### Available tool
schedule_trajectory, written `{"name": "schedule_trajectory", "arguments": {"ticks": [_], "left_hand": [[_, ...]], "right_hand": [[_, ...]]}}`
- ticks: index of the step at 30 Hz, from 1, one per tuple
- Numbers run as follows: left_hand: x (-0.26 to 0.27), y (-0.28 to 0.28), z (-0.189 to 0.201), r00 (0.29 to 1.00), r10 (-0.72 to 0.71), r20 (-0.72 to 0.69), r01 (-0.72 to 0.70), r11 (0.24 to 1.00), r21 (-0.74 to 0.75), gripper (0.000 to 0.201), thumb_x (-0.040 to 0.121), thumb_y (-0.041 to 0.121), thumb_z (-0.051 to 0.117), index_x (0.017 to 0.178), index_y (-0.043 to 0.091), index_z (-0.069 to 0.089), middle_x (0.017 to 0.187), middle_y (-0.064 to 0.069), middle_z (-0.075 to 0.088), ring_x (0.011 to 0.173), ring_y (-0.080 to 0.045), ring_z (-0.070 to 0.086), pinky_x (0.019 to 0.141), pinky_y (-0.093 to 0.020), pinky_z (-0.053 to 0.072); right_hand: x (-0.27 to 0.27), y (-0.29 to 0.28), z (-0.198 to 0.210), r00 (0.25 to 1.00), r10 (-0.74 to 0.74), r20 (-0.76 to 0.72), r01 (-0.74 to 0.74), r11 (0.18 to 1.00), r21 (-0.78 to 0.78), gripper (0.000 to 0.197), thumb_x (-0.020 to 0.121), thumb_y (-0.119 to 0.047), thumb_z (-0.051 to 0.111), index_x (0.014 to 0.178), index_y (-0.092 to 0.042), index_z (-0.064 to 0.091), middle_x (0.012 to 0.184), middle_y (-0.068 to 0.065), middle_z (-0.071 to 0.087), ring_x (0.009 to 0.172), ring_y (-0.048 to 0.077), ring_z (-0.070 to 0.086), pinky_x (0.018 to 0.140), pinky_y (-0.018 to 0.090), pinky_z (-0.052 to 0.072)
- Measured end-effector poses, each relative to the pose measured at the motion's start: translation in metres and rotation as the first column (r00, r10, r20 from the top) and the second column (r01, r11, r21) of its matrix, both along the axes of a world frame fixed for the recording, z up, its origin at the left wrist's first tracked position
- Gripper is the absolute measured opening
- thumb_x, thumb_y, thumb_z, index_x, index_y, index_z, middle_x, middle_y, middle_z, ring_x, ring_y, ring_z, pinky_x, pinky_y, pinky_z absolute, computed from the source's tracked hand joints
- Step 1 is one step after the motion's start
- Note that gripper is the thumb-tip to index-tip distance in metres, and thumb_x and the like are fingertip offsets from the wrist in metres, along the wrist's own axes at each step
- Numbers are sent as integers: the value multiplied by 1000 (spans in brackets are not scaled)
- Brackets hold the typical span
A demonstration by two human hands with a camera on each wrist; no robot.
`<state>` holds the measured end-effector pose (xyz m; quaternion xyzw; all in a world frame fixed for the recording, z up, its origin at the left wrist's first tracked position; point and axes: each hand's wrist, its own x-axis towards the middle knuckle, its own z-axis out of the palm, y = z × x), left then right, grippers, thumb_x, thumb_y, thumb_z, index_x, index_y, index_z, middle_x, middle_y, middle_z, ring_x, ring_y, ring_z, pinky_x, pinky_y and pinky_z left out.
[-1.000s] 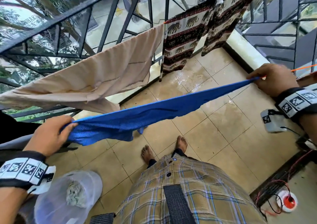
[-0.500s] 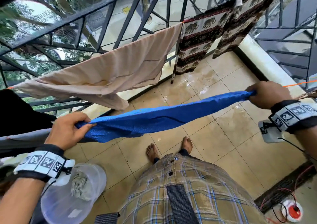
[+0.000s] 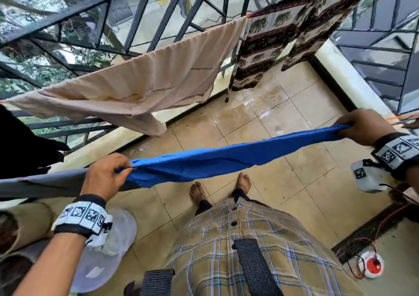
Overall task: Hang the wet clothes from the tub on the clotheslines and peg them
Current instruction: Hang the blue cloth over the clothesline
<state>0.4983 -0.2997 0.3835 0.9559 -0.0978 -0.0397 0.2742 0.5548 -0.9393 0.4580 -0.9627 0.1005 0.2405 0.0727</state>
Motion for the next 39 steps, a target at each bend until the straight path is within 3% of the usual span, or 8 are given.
{"name": "schedule_trajectory", "arguments": {"ticks": [5,10,13,21,24,29,34,39], "left_hand": [[-24,0,11,984,79,158,-97,989,114,27,84,30,56,81,6,67,77,-10,65,76,-31,57,71,-43,44],[-50,-11,-22,995,-82,-61,96,954,284,31,89,42,47,83,17,63,74,-1,59,70,-31,58,61,-41,38],[-50,-21,-29,991,-89,-97,114,951,289,31,92,42,43,87,18,63,74,1,58,68,-29,57,63,-40,40],[7,-11,-15,997,68,38,-76,964,253,35,84,26,53,113,12,64,104,-13,62,94,-35,55,86,-49,45],[37,-1,-24,989,-16,-148,68,935,347,41,87,33,60,126,23,62,120,-8,63,109,-35,58,91,-52,49],[42,-12,-24,971,1,-239,89,925,368,22,91,25,68,111,28,75,104,-2,76,95,-31,69,78,-45,55],[26,-14,-5,962,236,-136,-207,958,197,15,90,11,70,102,8,77,97,-15,76,95,-34,70,87,-44,51],[20,-17,-9,963,253,-98,-235,959,158,9,89,7,69,95,5,75,92,-15,73,84,-35,66,78,-37,46]], "right_hand": [[4,-6,-1,996,19,89,-21,1000,19,18,73,1,74,79,-16,77,64,10,59,68,30,54,65,33,40],[-7,-24,-9,989,-30,143,24,999,44,24,68,4,78,78,-18,77,59,12,66,57,29,63,65,39,53],[-8,-28,-15,987,-52,153,46,998,47,21,69,2,78,82,-15,78,68,16,69,67,33,64,69,38,51],[12,-29,-13,989,-24,144,16,998,55,17,71,1,78,84,-10,78,75,20,69,74,36,63,67,32,41],[12,-33,-17,988,-70,139,57,994,93,16,71,-2,81,82,-13,78,83,17,73,81,34,65,74,35,48],[12,-36,-18,982,-97,160,76,988,136,26,69,-1,83,68,-22,67,94,10,75,87,32,67,84,39,52],[12,-38,-13,973,-104,208,99,994,34,29,66,5,79,63,-19,63,74,14,64,79,39,63,72,39,48],[18,-44,-16,987,-81,139,93,992,-81,29,64,9,70,61,-16,57,65,10,54,71,35,55,65,34,40]]}}
